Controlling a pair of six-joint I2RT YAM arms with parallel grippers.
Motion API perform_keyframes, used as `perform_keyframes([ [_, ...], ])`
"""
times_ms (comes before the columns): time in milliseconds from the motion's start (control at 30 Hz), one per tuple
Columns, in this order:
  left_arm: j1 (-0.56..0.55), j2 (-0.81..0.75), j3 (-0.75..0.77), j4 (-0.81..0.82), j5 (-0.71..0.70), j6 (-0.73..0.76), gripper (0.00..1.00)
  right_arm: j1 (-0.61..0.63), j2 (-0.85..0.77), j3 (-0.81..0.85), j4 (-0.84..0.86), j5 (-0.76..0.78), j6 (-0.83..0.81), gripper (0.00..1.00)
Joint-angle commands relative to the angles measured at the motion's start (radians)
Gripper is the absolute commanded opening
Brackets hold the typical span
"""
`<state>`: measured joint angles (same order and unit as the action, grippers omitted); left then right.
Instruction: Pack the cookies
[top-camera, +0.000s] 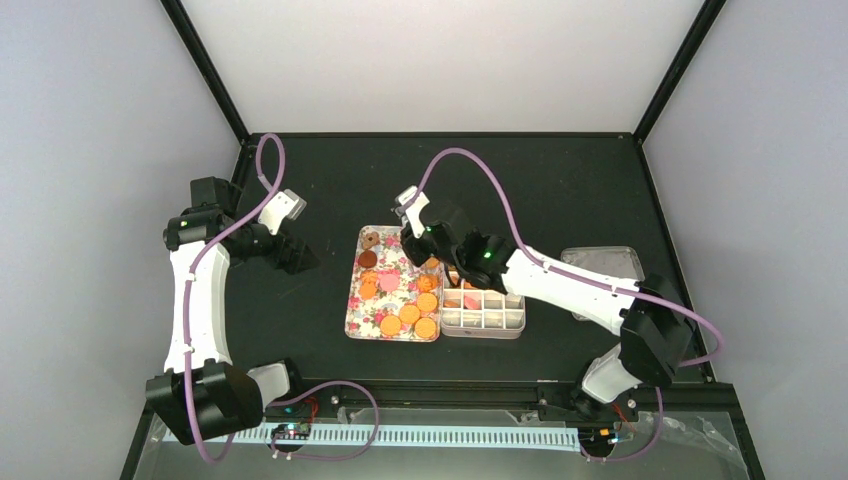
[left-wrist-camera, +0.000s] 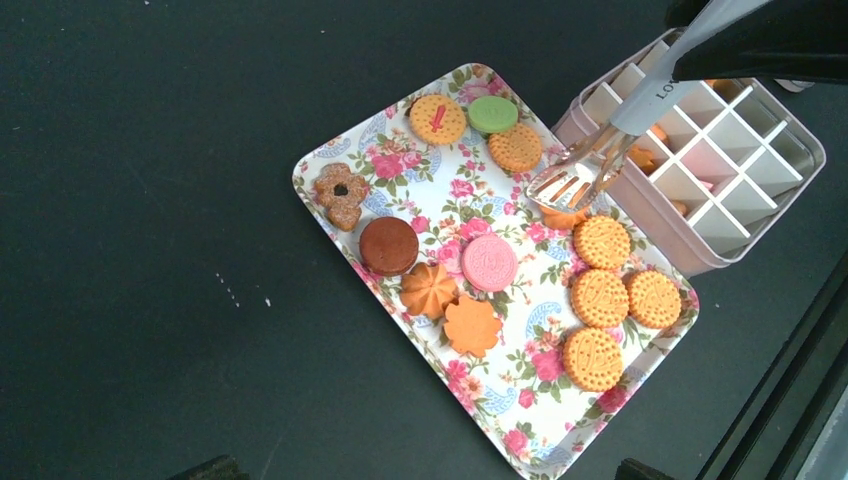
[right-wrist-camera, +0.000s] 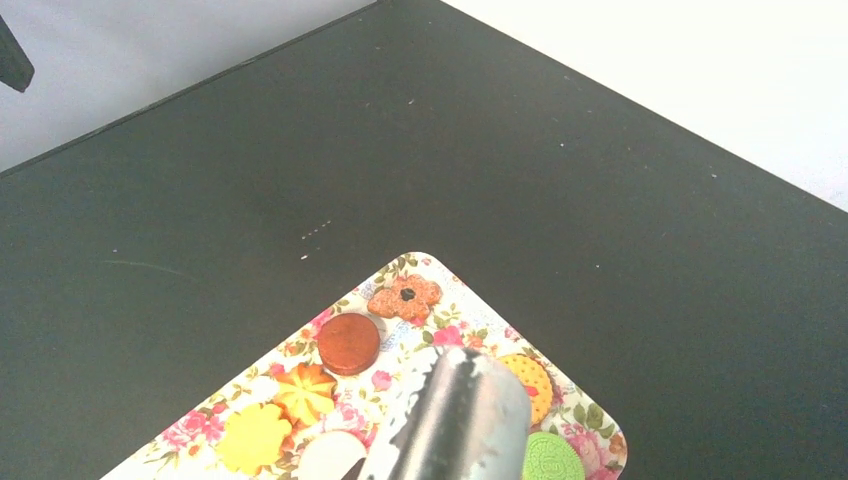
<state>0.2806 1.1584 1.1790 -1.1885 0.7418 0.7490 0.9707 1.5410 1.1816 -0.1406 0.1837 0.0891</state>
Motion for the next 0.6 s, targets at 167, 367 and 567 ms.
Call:
perform_keyframes([
  [167,0.006,-0.008,0.022,-0.010,-0.005,0.009,0.99,0.023,0.012,-0.023,0.026,0.053,-0.007,0.26],
  [367,0.007,-0.004,0.022,-0.009,-0.005,0.009,0.99,0.044,0.028,-0.031,0.007,0.085,-0.019,0.27],
  [567,0.006,-0.003,0.024,-0.008,-0.006,0.009,0.99,0.059,0.045,-0.027,0.001,0.088,-0.016,0.25],
])
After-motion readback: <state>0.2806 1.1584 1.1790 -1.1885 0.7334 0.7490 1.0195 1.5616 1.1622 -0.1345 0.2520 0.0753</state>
